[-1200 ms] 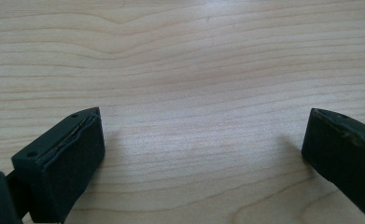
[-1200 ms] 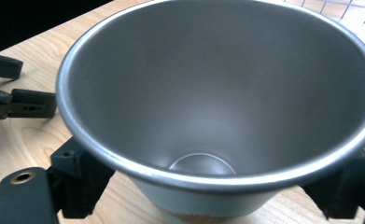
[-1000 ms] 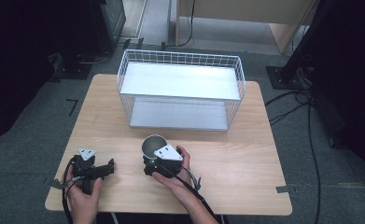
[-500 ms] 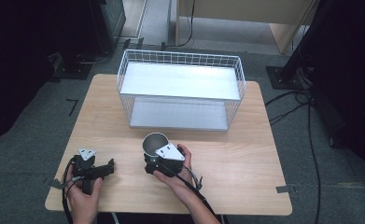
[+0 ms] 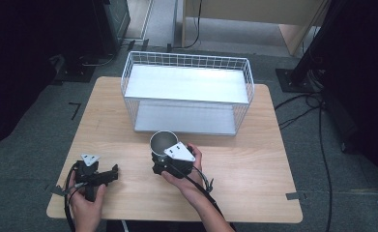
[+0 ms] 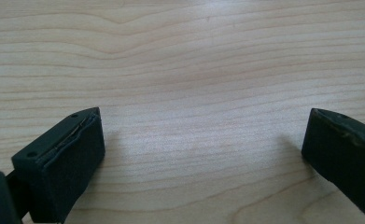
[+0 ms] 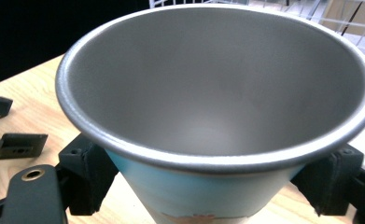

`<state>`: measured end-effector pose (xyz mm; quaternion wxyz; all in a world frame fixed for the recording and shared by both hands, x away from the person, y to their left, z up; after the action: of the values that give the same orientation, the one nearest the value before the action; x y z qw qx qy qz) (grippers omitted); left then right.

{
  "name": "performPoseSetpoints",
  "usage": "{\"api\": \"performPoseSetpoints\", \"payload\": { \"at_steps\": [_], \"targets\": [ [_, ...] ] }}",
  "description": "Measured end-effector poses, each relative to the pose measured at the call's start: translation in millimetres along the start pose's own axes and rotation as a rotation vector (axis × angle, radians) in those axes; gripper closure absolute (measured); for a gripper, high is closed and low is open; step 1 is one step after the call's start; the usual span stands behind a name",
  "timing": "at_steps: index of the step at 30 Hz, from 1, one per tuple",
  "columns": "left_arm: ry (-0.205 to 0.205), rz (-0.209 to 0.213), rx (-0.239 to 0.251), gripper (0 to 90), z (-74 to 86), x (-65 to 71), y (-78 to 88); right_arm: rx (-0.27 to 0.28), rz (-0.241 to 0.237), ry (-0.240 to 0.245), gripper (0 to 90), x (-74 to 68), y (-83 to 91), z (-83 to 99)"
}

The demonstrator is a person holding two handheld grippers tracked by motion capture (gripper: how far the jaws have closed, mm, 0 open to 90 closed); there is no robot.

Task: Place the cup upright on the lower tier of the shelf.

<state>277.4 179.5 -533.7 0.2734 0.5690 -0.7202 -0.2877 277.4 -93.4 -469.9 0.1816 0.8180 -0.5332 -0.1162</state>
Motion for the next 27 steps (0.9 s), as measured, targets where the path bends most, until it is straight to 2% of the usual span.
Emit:
{"api": "performPoseSetpoints", "payload": {
  "at_steps": [20,27],
  "targets": [
    [-0.003,0.0,-0.003,0.0,0.0,-0.2,0.3,0.082,0.066,-0.03,17.4,30.3,14.1,-42.8],
    [0.003,0.001,0.0,0.0,0.0,0.2,0.0,0.113,0.095,-0.027,17.4,40.1,19.6,-58.4]
  ]
}}
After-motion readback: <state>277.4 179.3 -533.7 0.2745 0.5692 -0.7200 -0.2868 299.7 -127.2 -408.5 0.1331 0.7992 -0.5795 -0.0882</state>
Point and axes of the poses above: each handheld gripper's, and its own axes: y roughly backward along the jaws, z roughly out of its underside, x roughly to its right, the point moved 2 cm from there along -y, roughly forward along the jaws, and after that the axes turned 6 degrees about z, right-handed, at the moved point
